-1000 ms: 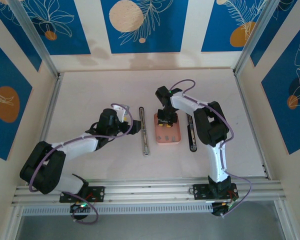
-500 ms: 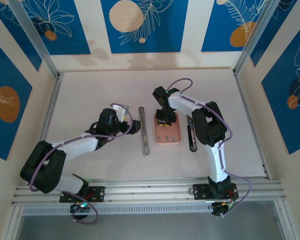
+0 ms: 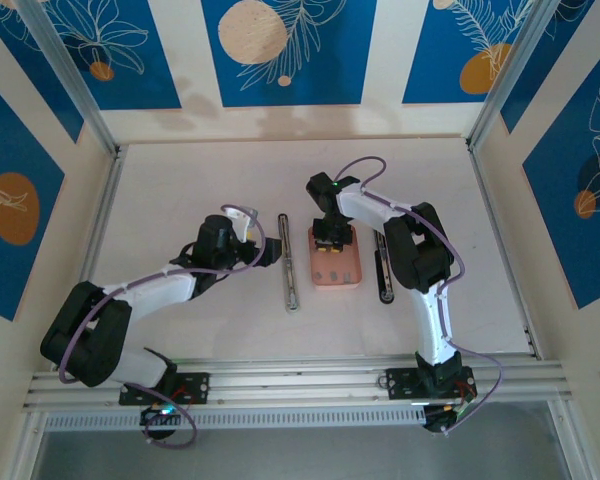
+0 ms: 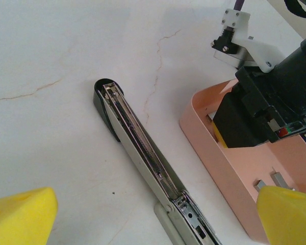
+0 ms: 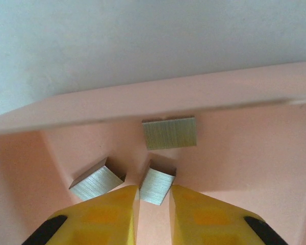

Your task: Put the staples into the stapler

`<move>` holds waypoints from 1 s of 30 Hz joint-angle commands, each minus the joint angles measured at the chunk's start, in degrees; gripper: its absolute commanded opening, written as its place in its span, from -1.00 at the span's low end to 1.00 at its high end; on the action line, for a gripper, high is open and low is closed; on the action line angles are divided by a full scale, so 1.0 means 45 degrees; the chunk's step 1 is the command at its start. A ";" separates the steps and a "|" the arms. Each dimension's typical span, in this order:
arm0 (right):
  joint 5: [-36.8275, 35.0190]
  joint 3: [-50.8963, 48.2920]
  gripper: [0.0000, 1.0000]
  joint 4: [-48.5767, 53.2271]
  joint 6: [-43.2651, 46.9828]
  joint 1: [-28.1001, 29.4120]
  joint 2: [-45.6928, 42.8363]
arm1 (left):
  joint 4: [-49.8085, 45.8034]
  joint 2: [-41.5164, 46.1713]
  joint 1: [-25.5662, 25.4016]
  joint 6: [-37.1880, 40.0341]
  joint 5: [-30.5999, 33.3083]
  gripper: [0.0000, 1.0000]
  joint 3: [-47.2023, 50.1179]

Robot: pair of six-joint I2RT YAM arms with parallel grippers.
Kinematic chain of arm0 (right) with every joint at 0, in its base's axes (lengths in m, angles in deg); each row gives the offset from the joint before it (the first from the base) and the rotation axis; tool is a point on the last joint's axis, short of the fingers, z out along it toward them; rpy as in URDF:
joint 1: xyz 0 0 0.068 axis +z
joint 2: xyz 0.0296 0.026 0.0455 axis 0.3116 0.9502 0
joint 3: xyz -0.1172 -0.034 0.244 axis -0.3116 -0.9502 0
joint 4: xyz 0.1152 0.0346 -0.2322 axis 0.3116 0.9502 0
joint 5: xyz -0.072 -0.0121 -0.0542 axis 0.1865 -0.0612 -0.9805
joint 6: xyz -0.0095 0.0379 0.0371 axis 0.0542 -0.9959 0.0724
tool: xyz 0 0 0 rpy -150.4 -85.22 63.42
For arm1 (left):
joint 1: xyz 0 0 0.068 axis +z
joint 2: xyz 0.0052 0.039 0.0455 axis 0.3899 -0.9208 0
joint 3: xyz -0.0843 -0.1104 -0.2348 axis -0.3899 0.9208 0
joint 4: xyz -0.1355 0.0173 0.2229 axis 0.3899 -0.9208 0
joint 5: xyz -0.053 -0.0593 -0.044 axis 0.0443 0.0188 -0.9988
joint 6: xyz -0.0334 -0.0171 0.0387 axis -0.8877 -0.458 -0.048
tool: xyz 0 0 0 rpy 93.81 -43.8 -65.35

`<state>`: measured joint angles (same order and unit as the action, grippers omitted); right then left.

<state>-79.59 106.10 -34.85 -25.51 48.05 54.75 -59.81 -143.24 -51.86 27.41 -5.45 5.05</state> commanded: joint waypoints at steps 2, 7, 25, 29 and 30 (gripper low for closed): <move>-0.0607 -0.0360 -0.53 0.0563 0.0095 0.0049 -0.0571 | 0.0073 -0.0114 0.0132 0.0164 -0.0073 1.00 -0.0364; -0.0543 -0.0527 -0.45 0.0180 0.0120 0.0252 -0.1484 | 0.0124 -0.0068 0.0134 0.0107 -0.0170 1.00 -0.0334; 0.0130 -0.0069 -0.31 -0.0446 0.0060 -0.0133 -0.0574 | 0.0020 -0.0106 0.0155 0.0168 -0.0160 1.00 -0.0411; 0.0232 -0.0141 -0.31 -0.0678 0.0060 -0.0216 -0.0406 | 0.0018 -0.0131 0.0158 0.0166 -0.0149 1.00 -0.0412; 0.0263 -0.0175 -0.31 -0.0755 0.0045 -0.0250 -0.0348 | 0.0037 -0.0134 0.0154 0.0165 -0.0151 1.00 -0.0411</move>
<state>-79.92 104.37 -37.59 -25.49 47.46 52.08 -59.81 -143.24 -51.81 27.41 -5.66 4.88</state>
